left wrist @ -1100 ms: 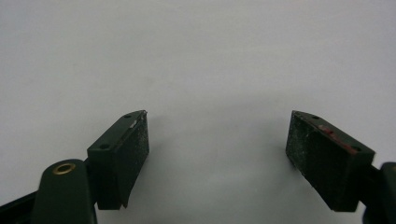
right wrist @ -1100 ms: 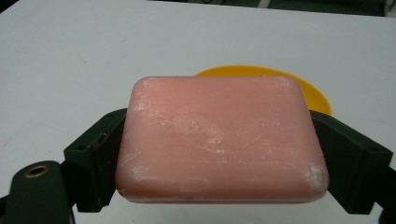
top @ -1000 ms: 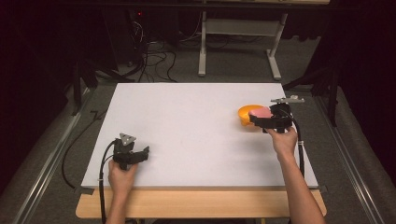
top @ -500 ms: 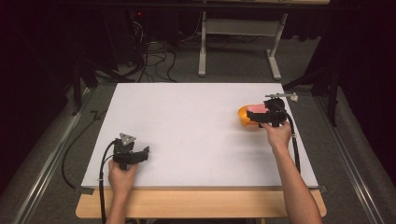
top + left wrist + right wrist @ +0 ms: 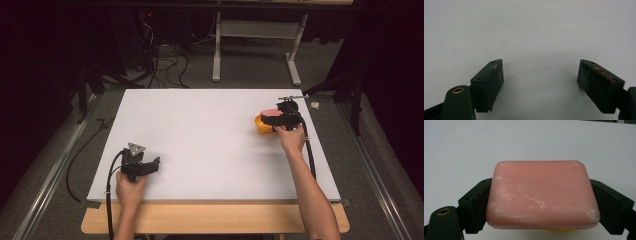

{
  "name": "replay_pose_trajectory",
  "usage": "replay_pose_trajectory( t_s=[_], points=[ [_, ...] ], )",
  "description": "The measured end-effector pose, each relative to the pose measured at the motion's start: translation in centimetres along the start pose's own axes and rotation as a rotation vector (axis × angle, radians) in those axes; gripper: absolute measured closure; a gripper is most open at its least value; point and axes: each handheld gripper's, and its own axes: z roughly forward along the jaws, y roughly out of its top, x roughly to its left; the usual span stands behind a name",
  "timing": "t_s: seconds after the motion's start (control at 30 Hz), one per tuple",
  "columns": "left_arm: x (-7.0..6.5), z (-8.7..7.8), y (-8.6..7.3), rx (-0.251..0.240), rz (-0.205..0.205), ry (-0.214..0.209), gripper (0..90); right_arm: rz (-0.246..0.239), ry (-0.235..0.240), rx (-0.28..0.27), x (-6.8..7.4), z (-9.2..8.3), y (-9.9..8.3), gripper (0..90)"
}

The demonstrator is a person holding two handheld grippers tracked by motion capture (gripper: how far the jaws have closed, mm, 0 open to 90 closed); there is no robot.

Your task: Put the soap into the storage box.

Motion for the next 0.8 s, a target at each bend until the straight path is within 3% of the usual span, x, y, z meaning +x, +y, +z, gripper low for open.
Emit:
replay_pose_trajectory(
  t_s=[0.8],
  points=[
    [0.0,0.0,0.0,0.0,0.0,0.0,21.4,0.033,-0.064,0.063,-0.5,2.6,-0.7,13.8]
  ],
)
